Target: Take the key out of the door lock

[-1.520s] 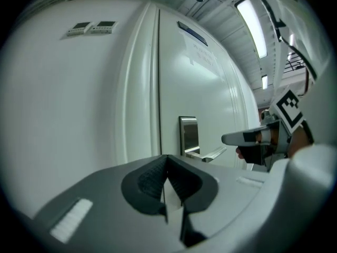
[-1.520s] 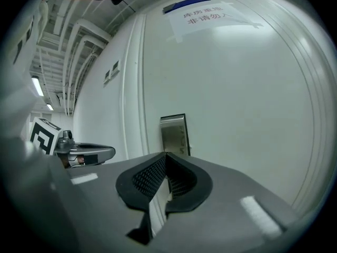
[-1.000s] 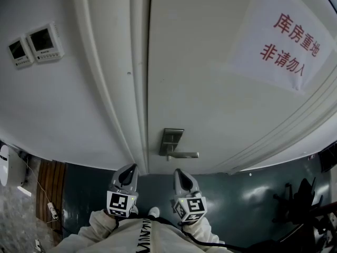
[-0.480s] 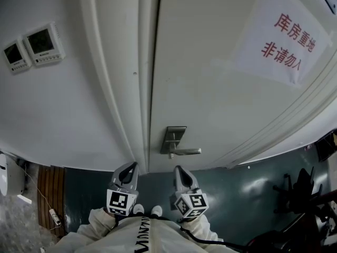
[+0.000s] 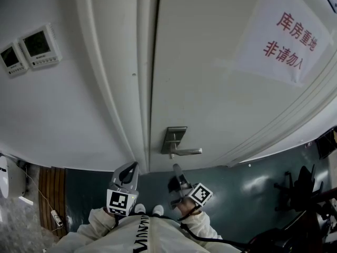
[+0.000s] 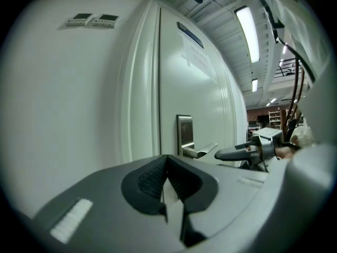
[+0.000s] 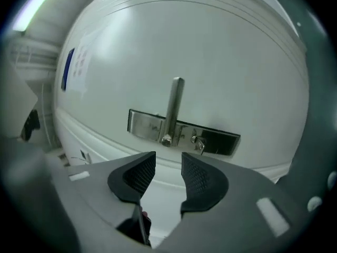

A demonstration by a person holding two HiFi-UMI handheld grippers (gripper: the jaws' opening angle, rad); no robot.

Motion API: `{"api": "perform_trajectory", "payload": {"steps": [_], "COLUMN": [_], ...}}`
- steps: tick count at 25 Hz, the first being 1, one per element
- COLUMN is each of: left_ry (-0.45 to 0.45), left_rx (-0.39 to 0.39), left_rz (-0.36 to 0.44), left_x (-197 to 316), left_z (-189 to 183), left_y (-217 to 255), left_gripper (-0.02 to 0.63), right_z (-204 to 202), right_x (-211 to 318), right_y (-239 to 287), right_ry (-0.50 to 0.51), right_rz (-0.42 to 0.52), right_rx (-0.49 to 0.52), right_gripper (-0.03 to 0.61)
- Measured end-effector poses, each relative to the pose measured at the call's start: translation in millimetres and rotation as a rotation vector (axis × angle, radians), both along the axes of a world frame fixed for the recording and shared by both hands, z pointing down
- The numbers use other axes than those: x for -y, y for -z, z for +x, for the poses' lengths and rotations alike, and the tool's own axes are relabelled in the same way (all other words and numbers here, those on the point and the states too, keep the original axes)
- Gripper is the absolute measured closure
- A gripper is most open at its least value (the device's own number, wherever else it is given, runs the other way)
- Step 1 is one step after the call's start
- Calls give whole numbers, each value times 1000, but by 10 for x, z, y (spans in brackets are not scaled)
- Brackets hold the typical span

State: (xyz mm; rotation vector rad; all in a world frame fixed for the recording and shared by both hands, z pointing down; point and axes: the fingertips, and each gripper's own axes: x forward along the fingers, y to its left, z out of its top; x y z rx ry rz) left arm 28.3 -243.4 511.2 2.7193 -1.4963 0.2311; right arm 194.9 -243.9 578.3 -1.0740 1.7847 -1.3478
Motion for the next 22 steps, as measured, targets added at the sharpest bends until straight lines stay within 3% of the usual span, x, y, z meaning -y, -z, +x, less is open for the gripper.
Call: {"api": "perform_trajectory", "payload": {"steps": [8, 16, 22], "left_ry": [2, 11, 17], "left_rx": [14, 27, 42], "left_rz": [-12, -20, -26], "left_x": [21, -23, -75], "left_z": [-28, -58, -86], "left_y": [-29, -50, -77], "left_gripper": [615, 615, 615], "right_z": [46, 70, 46], "right_x": [131, 270, 369], "right_y": [-241, -528, -594], "right_ry": [-32, -62, -56], "right_rz": [-36, -98, -93], "right_rx": [343, 383, 399], "right_gripper": [397, 399, 412]}}
